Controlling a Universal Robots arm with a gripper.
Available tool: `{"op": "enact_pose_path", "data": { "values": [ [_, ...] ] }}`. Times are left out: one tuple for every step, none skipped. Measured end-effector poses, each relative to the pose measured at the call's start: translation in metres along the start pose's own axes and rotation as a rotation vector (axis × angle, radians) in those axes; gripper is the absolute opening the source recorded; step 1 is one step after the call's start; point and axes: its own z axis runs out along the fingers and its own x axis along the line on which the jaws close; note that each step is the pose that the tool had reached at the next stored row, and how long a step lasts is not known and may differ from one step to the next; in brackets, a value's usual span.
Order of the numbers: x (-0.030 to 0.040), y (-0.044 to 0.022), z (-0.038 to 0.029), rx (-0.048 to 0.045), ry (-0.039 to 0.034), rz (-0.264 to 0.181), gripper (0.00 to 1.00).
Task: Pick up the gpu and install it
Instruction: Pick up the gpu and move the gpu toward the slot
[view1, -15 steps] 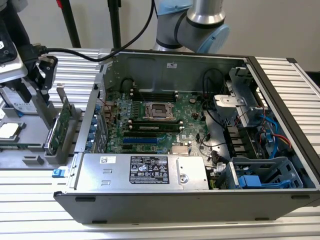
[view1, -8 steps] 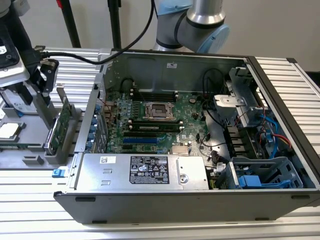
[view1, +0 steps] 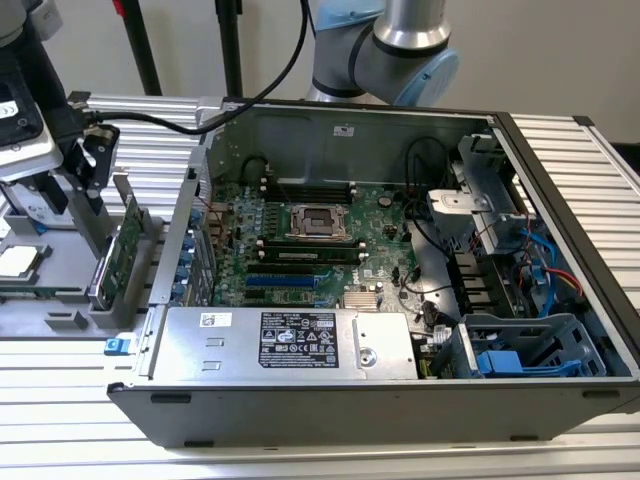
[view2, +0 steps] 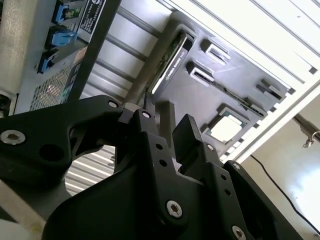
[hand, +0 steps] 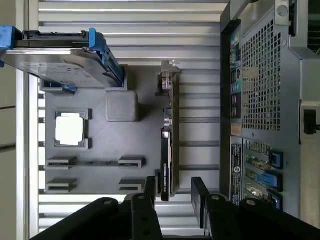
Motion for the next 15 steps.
{"op": "enact_pose_path", "data": {
  "values": [
    [0.0000, 0.0000, 0.0000, 0.0000, 0.0001, 0.000, 1.00],
    [0.0000, 0.0000, 0.0001, 0.0001, 0.0002, 0.000, 1.00],
    [0.0000, 0.0000, 0.0002, -0.0001, 0.0002, 0.000, 1.00],
    [0.0001, 0.0000, 0.0002, -0.0001, 0.0003, 0.000, 1.00],
    [0.0000, 0.0000, 0.0003, -0.0001, 0.0003, 0.000, 1.00],
    [0.0000, 0.0000, 0.0006, -0.0002, 0.0003, 0.000, 1.00],
    [0.0000, 0.0000, 0.0011, -0.0003, 0.0001, 0.000, 1.00],
    [0.0000, -0.0001, 0.0015, -0.0003, 0.0001, 0.000, 1.00],
    [0.0000, -0.0001, 0.0020, -0.0002, 0.0003, 0.000, 1.00],
    [0.0001, -0.0002, 0.0026, -0.0001, 0.0004, 0.000, 1.00],
    [0.0001, -0.0002, 0.0032, -0.0001, 0.0004, 0.000, 1.00],
    [0.0001, -0.0002, 0.0038, -0.0002, 0.0004, 0.000, 1.00],
    [0.0001, -0.0003, 0.0044, -0.0001, 0.0005, 0.000, 1.00],
    [0.0001, -0.0003, 0.0050, -0.0001, 0.0006, 0.000, 1.00],
    [0.0001, -0.0003, 0.0055, -0.0001, 0.0006, 0.000, 1.00]
  ]
}}
